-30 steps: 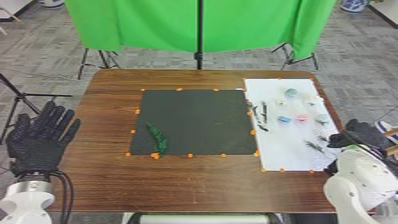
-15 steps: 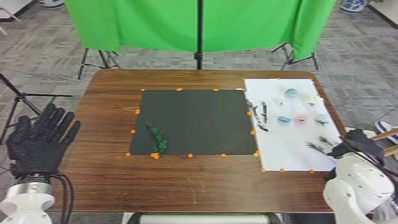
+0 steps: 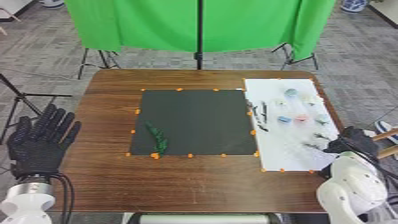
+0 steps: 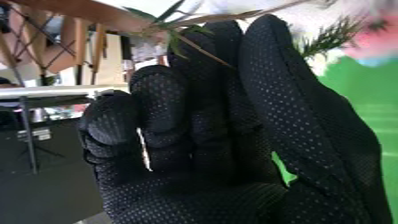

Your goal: Arrange flowers

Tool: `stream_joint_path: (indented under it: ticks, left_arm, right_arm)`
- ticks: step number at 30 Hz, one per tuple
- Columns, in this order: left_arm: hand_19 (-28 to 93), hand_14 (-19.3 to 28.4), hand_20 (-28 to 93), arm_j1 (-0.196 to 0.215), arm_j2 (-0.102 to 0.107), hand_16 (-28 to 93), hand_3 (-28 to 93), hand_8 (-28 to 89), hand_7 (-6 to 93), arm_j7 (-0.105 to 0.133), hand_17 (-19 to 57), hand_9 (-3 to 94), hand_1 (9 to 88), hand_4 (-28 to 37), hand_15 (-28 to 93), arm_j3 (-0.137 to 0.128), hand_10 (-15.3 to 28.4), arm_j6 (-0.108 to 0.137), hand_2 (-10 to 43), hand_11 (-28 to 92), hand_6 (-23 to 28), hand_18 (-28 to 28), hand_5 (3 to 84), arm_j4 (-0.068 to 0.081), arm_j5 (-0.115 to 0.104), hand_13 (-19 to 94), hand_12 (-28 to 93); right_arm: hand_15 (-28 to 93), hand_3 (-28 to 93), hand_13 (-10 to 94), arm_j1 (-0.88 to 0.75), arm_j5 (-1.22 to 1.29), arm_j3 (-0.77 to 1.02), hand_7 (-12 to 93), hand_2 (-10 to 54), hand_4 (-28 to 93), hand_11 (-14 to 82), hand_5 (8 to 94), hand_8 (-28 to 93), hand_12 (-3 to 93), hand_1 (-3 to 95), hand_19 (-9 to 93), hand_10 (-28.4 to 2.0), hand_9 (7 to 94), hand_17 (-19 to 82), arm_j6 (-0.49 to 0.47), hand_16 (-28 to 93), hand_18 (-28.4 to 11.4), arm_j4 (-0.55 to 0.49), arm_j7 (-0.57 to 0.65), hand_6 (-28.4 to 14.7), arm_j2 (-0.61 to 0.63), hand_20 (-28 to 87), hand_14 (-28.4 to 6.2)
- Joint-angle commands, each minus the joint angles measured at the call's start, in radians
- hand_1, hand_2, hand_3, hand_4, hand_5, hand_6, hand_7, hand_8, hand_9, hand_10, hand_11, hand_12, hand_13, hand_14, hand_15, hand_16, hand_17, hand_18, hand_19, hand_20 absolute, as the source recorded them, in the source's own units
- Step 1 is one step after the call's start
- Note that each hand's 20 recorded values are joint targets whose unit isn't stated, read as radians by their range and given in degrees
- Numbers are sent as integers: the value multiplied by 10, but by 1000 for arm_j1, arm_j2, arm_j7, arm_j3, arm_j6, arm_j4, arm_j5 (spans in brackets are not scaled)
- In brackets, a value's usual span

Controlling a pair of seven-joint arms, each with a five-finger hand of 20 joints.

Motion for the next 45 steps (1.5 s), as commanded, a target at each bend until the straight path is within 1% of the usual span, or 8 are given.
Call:
stream_joint_path:
  ticks: [1, 7, 18, 25, 38, 40, 43, 45]
  left_arm:
    - [319, 155, 175, 20, -11, -36, 717, -75, 129, -9, -37, 424, 282, -283, 372, -4, 152, 10, 121, 217, 87, 149, 481, -3, 7, 314, 142]
    - [319, 156, 174, 22, 7, -36, 717, -75, 129, -10, -38, 424, 282, -283, 373, 2, 152, 19, 122, 217, 87, 149, 481, -3, -3, 314, 141]
    - [319, 155, 174, -30, 40, -36, 722, -75, 129, -43, -38, 423, 280, -283, 373, 51, 153, 21, 122, 216, 87, 149, 482, 16, 2, 313, 141]
    - [318, 155, 174, -60, 57, -36, 723, -74, 128, -59, -38, 422, 280, -283, 373, 72, 154, 23, 120, 215, 87, 149, 481, 27, 8, 312, 142]
    - [318, 155, 174, -64, 72, -37, 723, -75, 129, -67, -38, 423, 279, -283, 372, 99, 152, 35, 118, 216, 87, 149, 480, 29, 0, 313, 142]
    - [318, 154, 174, -60, 71, -36, 722, -75, 130, -71, -38, 422, 281, -283, 373, 99, 152, 77, 118, 216, 87, 150, 480, 17, 15, 313, 142]
    - [319, 154, 175, -63, 69, -37, 722, -74, 131, -64, -38, 413, 288, -283, 372, 102, 150, 64, 116, 218, 87, 150, 480, 22, 1, 312, 144]
    - [320, 154, 175, -67, 64, -36, 722, -74, 134, -69, -39, 410, 289, -283, 374, 106, 150, 57, 115, 222, 87, 150, 479, 24, 9, 311, 145]
  right_arm:
    - [646, 683, 707, 37, 91, -32, 363, -95, -260, 243, 756, 178, 553, 602, 922, -100, 845, 431, 78, 435, -255, -123, -8, -19, 32, 325, -137]
    - [616, 687, 758, 109, 120, -132, 360, -95, -229, 210, 762, 178, 540, 585, 931, -91, 889, 467, 159, 417, -251, -165, -29, -22, -20, 328, -114]
    - [622, 687, 752, 237, 225, -342, 386, -95, -227, 204, 757, 174, 543, 582, 932, -103, 891, 455, 22, 414, -252, -92, -130, -27, -215, 332, -125]
    - [641, 687, 740, 247, 77, -478, 404, -95, -230, 211, 751, 165, 544, 584, 932, -103, 885, 451, -57, 403, -252, 31, -203, -28, -334, 332, -131]
    - [653, 688, 735, 219, -217, -577, 410, -95, -233, 224, 741, 174, 545, 582, 932, -103, 875, 451, 137, 392, -257, 164, -308, -29, -413, 336, -135]
    - [655, 689, 734, 209, -206, -580, 409, -95, -234, 226, 740, 175, 545, 581, 932, -103, 873, 451, 155, 392, -257, 179, -315, -30, -428, 337, -136]
    - [660, 685, 722, 188, -231, -572, 402, -95, -240, 230, 724, 170, 543, 570, 932, -108, 857, 446, 177, 392, -259, 214, -339, -33, -457, 341, -142]
    - [660, 686, 716, 179, -225, -567, 396, -95, -244, 230, 718, 166, 540, 567, 932, -109, 850, 442, 170, 389, -258, 224, -334, -35, -467, 342, -144]
